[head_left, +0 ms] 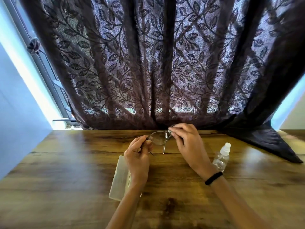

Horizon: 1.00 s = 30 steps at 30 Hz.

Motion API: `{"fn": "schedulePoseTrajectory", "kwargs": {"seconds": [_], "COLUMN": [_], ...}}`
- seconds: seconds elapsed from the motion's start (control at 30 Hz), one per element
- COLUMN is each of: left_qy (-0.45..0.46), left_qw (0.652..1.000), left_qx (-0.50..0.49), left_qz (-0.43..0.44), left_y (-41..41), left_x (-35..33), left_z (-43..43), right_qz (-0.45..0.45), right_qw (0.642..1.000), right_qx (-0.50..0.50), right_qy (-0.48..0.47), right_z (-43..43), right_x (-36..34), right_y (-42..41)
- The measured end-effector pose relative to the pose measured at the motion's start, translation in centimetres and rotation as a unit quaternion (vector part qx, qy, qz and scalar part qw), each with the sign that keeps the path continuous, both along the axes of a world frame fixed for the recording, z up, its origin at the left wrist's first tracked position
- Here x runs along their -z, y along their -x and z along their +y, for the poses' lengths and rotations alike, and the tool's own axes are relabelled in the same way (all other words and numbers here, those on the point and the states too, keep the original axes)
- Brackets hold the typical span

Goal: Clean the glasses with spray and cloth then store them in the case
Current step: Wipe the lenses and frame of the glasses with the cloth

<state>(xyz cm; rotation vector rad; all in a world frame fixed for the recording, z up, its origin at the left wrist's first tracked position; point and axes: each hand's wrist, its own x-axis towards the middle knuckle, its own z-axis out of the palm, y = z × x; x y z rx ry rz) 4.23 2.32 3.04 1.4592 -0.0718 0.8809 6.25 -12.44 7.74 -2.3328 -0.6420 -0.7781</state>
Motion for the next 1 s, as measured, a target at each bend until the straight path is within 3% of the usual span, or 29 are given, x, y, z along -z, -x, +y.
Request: {"fn": "schedulePoseTrajectory", "kwargs": {"seconds": [0.27, 0.7, 0.8, 0.9, 0.93, 1.0], "left_qy": [0.039, 0.034, 0.058, 0.08, 0.078, 0.073], "left_qw": [0.999, 0.999, 0.998, 0.995, 0.995, 0.994], "left_qx": [-0.017, 0.005, 0.015, 0.026, 0.03, 0.045], "left_qz": [-0.014, 0.006, 0.021, 0.045, 0.052, 0.061], "left_y": [-0.2, 0.3, 0.5, 0.6, 0.6, 0.7], "left_x": [-0.4, -0.8, -0.8, -0.6, -0.5, -0.5], "left_z": [1.2, 1.3, 1.5, 1.7, 1.7, 1.6], "right_qz": [-0.019, 0.186, 0.237, 0.277, 0.282, 0.28], "right_qw": [1.0, 0.976, 0.927, 0.807, 0.776, 0.756], "right_qx": [0.009, 0.047, 0.052, -0.014, -0.043, -0.084], "right_qy": [0.016, -0.101, -0.285, -0.522, -0.563, -0.586], "right_z": [-2.7, -4.7, -4.6, -4.4, -4.3, -4.1], "right_x": [2.5, 8.1, 7.3, 4.8, 3.8, 1.8], "right_y": [-0.1, -0.6, -0.9, -1.8, -2.1, -2.6]}}
